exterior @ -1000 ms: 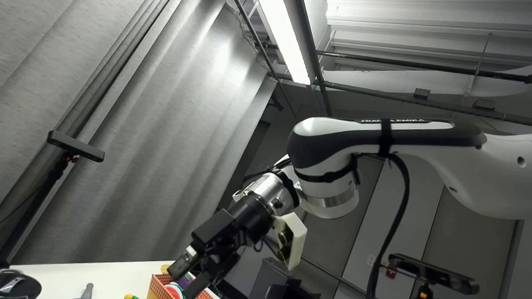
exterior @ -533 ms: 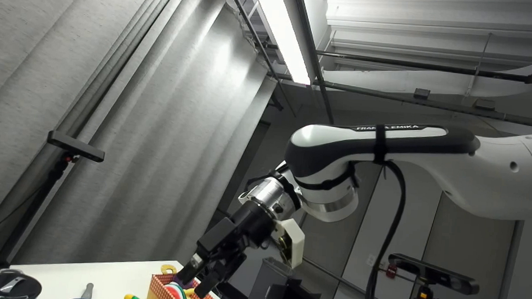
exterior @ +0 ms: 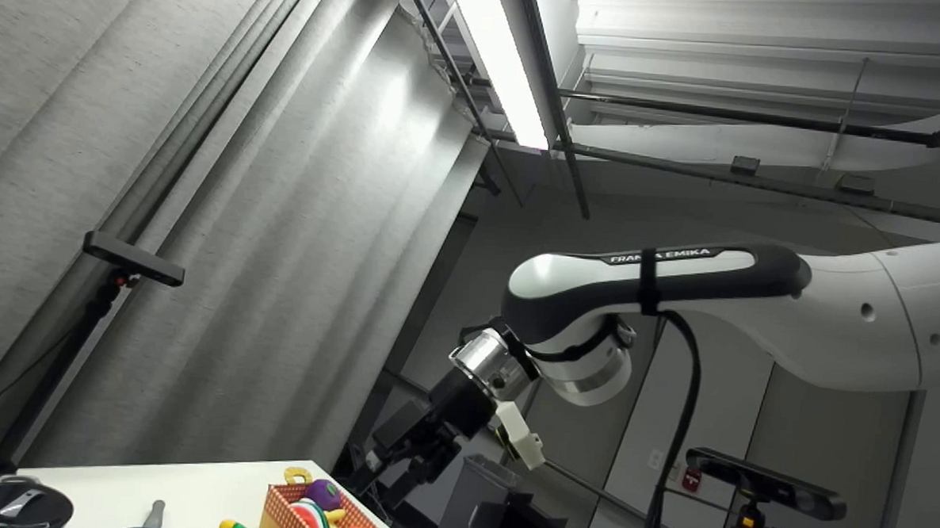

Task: Place the dark blue cup inside the black pot

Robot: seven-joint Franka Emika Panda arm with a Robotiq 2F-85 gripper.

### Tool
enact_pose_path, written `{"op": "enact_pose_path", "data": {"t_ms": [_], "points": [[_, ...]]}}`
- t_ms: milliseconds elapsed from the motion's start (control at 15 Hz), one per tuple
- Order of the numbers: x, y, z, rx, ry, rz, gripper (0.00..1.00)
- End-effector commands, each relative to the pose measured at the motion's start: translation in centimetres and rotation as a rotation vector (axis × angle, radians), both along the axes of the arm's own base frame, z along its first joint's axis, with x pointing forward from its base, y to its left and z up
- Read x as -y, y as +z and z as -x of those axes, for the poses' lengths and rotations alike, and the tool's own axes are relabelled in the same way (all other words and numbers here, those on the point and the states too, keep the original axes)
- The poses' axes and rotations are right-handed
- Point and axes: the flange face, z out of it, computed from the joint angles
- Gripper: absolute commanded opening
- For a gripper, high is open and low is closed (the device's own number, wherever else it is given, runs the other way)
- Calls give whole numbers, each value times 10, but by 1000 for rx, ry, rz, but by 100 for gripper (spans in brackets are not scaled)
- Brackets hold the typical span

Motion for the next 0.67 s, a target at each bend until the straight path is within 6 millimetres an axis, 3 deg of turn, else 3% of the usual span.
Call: {"op": "enact_pose_path", "data": {"t_ms": [0, 600], "points": [[31, -8, -14, 2, -96, 66, 100], [73, -55, -44, -71, -257, 139, 100]]}}
